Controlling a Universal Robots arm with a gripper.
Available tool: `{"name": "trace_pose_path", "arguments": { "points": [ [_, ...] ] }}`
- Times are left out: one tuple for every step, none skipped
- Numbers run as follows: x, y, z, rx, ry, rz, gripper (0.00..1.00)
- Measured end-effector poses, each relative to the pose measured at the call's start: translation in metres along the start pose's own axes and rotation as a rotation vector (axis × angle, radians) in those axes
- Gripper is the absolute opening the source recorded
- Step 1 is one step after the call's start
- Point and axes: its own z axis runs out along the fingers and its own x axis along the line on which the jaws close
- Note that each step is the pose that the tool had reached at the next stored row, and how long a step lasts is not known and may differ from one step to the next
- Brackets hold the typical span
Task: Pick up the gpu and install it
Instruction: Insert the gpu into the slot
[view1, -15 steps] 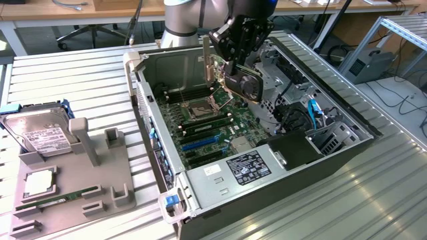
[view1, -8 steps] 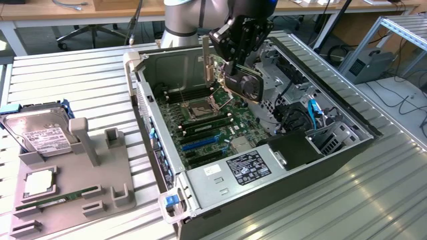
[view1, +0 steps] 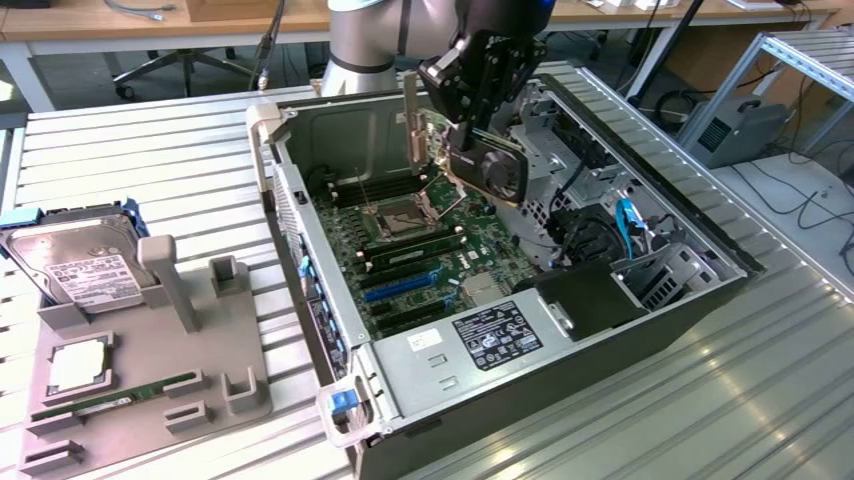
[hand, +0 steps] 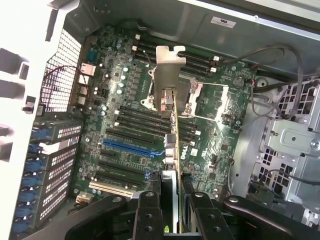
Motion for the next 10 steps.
{"name": "trace_pose_path", "arguments": {
  "points": [
    [0.0000,0.0000,0.0000,-0.0001,0.0001,-0.004,0.27],
    [-0.0001,0.0000,0.0000,-0.0002,0.0001,-0.008,0.27],
    [-0.0001,0.0000,0.0000,-0.0004,0.0002,-0.012,0.27],
    [-0.0001,0.0000,0.0000,-0.0005,0.0002,-0.017,0.27],
    [-0.0001,0.0000,0.0000,-0.0006,0.0003,-0.022,0.27],
    [-0.0001,0.0000,0.0000,-0.0007,0.0003,-0.026,0.27],
    [-0.0001,0.0000,0.0001,-0.0008,0.0003,-0.029,0.27],
    [-0.0001,0.0000,0.0000,-0.0009,0.0005,-0.034,0.27],
    [-0.0001,0.0000,0.0001,-0.0010,0.0005,-0.038,0.27],
    [-0.0001,0.0000,0.0001,-0.0011,0.0006,-0.041,0.27]
  ]
}}
